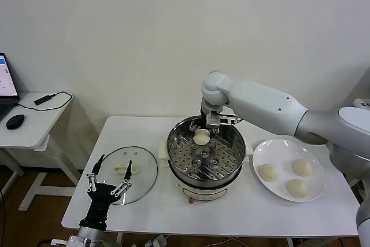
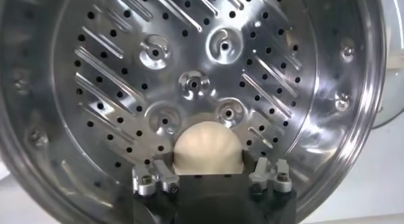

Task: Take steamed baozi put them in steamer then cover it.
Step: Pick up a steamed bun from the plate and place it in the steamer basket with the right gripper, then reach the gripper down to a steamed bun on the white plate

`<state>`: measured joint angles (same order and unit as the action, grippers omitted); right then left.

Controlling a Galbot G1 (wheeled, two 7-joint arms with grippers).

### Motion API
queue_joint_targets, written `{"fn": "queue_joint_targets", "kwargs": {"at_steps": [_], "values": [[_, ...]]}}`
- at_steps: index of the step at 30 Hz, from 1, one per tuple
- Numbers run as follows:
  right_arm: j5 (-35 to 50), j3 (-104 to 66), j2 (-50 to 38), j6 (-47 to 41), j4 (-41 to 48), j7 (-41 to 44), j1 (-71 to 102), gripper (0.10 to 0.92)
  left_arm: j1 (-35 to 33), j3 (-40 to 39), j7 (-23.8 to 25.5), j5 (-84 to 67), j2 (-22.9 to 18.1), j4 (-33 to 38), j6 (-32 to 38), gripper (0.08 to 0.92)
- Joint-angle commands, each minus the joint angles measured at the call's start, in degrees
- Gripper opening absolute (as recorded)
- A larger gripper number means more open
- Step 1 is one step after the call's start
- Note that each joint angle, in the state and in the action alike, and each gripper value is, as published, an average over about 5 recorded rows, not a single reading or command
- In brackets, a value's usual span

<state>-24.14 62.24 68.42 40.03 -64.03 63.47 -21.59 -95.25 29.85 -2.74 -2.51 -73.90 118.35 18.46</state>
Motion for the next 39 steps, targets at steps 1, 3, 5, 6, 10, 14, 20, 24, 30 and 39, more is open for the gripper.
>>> {"fn": "queue_joint_targets", "kwargs": {"at_steps": [1,3,5,6,10,14,20,24,30,39], "values": [[4.5,-1.17,-1.64,-2.2,-1.2,2.0,-0.48,0.812,-0.08,0.12,-0.08,-0.02,-0.07,-0.01,0.13,0.823],[9.04,-1.53,-4.21,-4.84,-3.29,4.63,-2.23,0.82,-0.08,0.13,-0.1,-0.02,-0.07,-0.01,0.13,0.823],[14.01,-1.65,-7.42,-8.43,-5.54,7.67,-4.75,0.822,-0.06,0.09,-0.1,-0.02,-0.02,0.02,0.09,0.823],[16.54,-1.37,-9.11,-10.59,-6.49,8.83,-6.35,0.822,-0.04,0.04,-0.1,-0.02,0.01,0.05,0.06,0.823],[27.16,2.73,-16.3,-19.95,-7.7,10.63,-13.0,0.823,0.14,-0.31,-0.09,-0.01,0.16,0.28,-0.05,0.823],[38.61,9.18,-22.83,-31.07,-6.04,10.5,-17.69,0.823,0.3,-0.78,-0.09,0.0,0.31,0.45,-0.05,0.823],[44.35,15.45,-29.99,-38.01,-2.57,10.05,-17.48,0.823,0.64,-1.5,-0.1,0.1,0.48,0.39,-0.1,0.823],[44.49,18.55,-32.35,-39.06,-1.63,8.17,-14.54,0.823,0.72,-1.64,-0.14,0.11,0.49,0.48,-0.2,0.823],[43.85,19.76,-32.51,-39.25,0.43,3.79,-7.8,0.823,0.77,-1.49,-0.19,0.14,0.43,0.19,-0.18,0.823],[41.28,15.07,-29.85,-39.25,3.36,0.15,2.16,0.823,0.72,-1.35,-0.28,0.21,0.19,-0.29,-0.03,0.823]]}}
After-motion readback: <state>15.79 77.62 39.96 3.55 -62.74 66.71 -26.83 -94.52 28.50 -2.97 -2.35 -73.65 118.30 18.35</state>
